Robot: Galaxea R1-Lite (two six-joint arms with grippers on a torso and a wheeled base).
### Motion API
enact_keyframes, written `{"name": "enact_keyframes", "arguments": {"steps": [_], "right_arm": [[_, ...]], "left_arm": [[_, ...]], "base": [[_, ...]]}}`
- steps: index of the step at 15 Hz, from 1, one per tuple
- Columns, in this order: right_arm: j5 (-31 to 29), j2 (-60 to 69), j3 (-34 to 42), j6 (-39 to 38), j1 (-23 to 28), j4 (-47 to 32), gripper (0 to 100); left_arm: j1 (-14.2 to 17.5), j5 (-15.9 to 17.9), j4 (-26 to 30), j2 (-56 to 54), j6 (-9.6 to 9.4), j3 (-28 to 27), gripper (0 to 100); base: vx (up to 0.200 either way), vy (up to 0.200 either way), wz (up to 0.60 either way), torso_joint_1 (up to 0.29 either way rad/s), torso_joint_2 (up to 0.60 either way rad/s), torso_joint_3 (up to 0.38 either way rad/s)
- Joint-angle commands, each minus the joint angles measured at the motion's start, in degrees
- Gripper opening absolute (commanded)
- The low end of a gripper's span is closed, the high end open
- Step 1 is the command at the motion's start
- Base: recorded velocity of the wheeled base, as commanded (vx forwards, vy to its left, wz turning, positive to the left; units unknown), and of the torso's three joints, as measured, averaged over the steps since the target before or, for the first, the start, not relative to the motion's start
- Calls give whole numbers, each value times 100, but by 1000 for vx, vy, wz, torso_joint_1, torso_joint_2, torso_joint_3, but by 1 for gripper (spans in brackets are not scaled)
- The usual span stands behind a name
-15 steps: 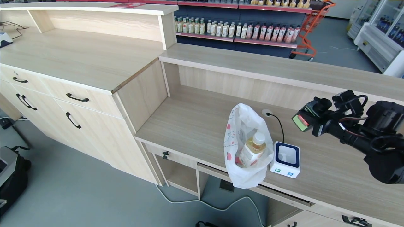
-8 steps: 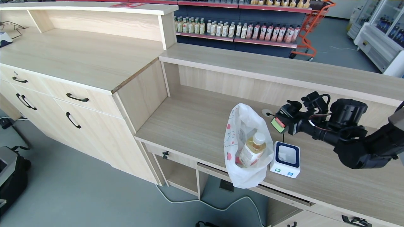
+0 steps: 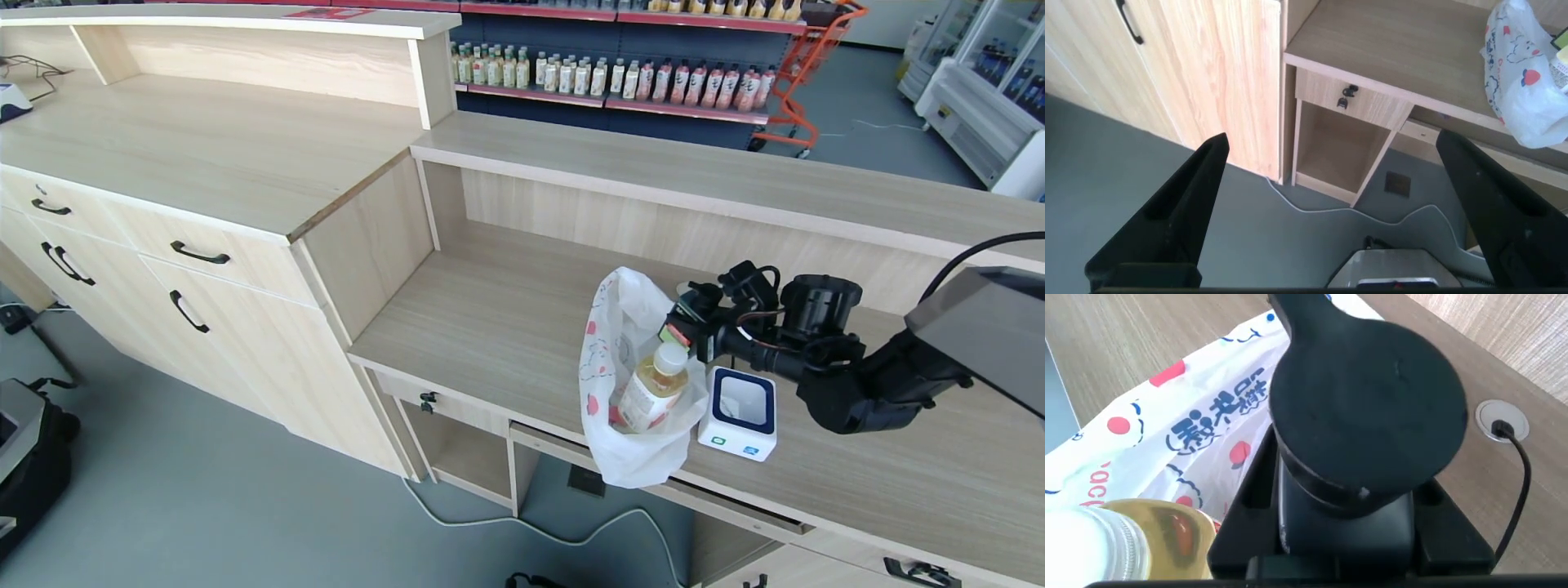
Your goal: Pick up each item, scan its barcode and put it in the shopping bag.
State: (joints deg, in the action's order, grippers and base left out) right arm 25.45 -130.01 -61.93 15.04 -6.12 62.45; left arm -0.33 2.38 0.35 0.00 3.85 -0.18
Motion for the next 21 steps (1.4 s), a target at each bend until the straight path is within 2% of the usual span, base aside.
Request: {"name": "enact_keyframes", "arguments": {"steps": [1, 21], "right_arm": [[3, -226, -127, 51, -21, -14, 0], [21, -1061, -320, 192, -65, 48, 0]], "left_arm": [[-2, 0, 0, 0, 1, 1, 100], [-2, 0, 0, 0, 1, 1, 100]], "base": [[0, 0, 0, 0, 0, 0], [0, 0, 0, 0, 0, 0]]}}
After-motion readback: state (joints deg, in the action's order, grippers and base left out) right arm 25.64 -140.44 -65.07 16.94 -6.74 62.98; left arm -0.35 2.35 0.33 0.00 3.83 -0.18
